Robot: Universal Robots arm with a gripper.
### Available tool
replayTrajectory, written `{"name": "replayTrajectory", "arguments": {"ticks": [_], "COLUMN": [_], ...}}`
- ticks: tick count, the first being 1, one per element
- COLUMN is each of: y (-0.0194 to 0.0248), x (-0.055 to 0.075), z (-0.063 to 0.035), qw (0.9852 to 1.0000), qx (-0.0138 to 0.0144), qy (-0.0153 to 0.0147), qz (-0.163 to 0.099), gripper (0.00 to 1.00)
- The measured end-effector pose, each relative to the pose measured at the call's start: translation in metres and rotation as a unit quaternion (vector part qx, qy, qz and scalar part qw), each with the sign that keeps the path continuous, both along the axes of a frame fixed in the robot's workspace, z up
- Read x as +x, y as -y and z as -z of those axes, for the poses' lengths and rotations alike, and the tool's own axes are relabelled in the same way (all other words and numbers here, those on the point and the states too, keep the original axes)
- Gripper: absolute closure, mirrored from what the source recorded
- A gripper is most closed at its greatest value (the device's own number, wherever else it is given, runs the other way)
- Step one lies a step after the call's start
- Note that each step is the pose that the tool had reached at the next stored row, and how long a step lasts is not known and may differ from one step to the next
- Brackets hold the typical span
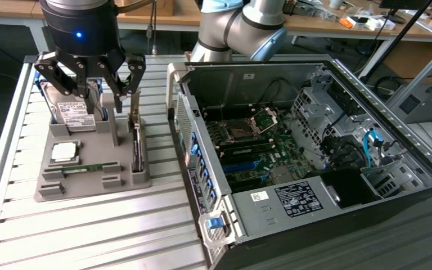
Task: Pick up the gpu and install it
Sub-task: 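Pick up the gpu and move the gpu toward the slot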
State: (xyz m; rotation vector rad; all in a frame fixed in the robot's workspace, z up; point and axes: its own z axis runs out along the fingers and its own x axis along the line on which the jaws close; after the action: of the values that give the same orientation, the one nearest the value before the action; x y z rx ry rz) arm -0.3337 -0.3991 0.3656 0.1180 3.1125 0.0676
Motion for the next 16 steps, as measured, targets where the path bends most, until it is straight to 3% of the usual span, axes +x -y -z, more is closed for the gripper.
{"name": "replayTrajectory", "arguments": {"ticks": [16], "y": [0.0], "x": [0.0], "z": [0.0038], "qw": [1.0], "qx": [-0.0001], "qy": [-0.0001], "qz": [0.0], "gripper": [0.52]}}
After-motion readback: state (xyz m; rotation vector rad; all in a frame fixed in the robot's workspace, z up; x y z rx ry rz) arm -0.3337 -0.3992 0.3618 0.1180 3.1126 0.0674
